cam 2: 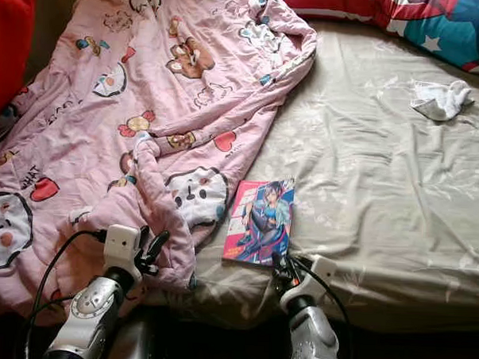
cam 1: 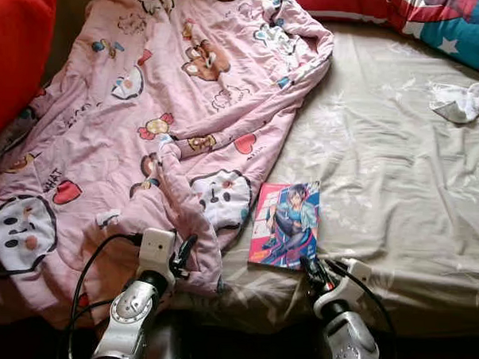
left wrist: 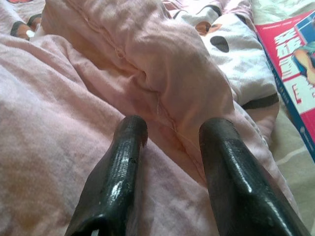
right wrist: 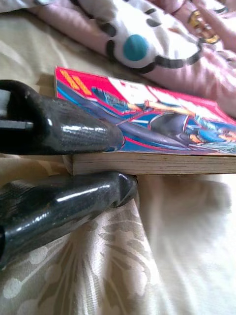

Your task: Clean up the room

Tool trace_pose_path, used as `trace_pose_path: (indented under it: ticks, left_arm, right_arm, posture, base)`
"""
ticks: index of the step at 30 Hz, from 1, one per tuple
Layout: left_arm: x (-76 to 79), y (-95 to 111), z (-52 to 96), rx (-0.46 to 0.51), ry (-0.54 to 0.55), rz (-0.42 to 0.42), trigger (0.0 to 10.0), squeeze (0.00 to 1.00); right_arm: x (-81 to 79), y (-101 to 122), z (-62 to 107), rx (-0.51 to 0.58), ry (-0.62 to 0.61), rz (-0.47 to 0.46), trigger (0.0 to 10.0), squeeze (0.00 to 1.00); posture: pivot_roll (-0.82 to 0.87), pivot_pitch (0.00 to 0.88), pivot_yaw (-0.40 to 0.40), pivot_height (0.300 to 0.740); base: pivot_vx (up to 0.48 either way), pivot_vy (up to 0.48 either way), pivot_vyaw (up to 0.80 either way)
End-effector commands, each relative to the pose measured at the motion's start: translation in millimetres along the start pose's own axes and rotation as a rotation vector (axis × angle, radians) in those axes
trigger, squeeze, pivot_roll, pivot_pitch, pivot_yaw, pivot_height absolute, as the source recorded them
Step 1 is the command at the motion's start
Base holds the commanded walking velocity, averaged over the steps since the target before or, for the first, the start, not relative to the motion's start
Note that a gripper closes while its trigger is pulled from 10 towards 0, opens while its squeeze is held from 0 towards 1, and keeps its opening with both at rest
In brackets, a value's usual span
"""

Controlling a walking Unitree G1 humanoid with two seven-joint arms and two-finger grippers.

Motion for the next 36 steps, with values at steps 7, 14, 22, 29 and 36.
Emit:
trace_pose_path:
  ticks: [7,14,22,29,36]
  left_arm:
    - [-1.3,-13,4.4,-0.048,0.005,-0.012,10.0,0.00]
    - [-0.2,-13,3.2,-0.047,0.003,-0.010,10.0,0.00]
    - [-1.5,-16,6.3,-0.050,0.003,-0.012,10.0,0.00]
    - [0.9,-19,7.3,-0.053,-0.002,-0.009,10.0,0.00]
    - [1.9,-20,7.9,-0.055,-0.004,-0.009,10.0,0.00]
  right_arm:
    - [-6.3,12,-1.3,0.067,0.027,0.046,0.0,0.00]
    - [3.4,-3,12.3,0.044,-0.052,-0.031,0.0,0.00]
    - [29.0,-24,41.5,0.053,-0.336,-0.167,0.0,0.00]
    - [41.5,-28,52.6,0.078,-0.476,-0.228,0.0,0.00]
    - [38.5,-41,52.3,-0.004,-0.476,-0.263,0.0,0.00]
  posture:
    - [-0.03,0.295,0.054,0.566]
    - [-0.03,0.277,0.048,0.566]
    - [-0.04,0.266,0.045,0.566]
    - [-0.05,0.261,0.044,0.566]
    - [-0.05,0.269,0.042,0.566]
  base:
    - [0.000,0.000,0.00]
    - [0.000,0.000,0.00]
    - [0.000,0.000,0.00]
    - [0.000,0.000,0.00]
    - [0.000,0.000,0.00]
Point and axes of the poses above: a point about 5 cm out from each wrist's last joint towards the gripper, its own z axis pointing back from the gripper into the wrist, its own y axis along the axis of the wrist's last joint, x = y × z, the point moved 3 cm from there along -z, pointing out of the wrist towards the gripper, and after that the axes turned 11 degrees about z, right-handed, at the moved point
